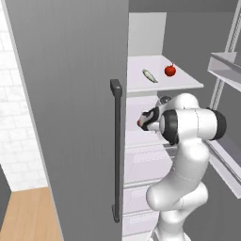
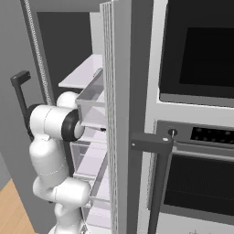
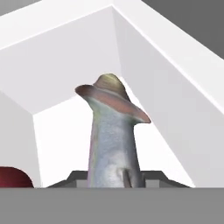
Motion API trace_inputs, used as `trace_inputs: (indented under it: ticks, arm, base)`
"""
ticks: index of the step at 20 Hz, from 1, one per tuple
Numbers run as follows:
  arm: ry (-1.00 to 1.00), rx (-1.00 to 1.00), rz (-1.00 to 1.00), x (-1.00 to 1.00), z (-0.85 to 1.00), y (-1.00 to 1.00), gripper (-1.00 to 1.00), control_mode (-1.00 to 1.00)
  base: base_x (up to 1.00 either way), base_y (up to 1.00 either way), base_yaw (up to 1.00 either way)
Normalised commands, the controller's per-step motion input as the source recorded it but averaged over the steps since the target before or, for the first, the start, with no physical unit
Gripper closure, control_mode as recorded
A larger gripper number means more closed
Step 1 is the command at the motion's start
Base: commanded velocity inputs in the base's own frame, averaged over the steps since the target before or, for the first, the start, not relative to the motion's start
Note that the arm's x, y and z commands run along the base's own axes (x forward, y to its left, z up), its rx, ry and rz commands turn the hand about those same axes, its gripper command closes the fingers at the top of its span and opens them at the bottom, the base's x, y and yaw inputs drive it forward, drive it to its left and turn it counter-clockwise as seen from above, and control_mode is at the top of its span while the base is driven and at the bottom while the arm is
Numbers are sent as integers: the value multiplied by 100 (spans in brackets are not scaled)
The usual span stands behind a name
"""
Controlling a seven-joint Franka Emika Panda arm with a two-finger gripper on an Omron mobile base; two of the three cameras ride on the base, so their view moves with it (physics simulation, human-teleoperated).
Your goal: Place one tomato and one fish in each tupperware on the nearby counter, to pack two identical lunches.
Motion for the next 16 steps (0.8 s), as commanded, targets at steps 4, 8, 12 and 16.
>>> trace_inputs:
  ticks: [4, 8, 12, 16]
  arm:
    - [-19, 0, 0, -99, 44, 42, 100, -100]
    - [-18, 0, 1, -100, 93, 58, 100, -100]
    - [0, 0, 0, -100, 100, 30, 100, -100]
    - [15, 0, 0, -100, 100, 5, 100, -100]
  base:
    - [0, 0, 0]
    - [0, 0, 0]
    - [0, 0, 0]
    - [0, 0, 0]
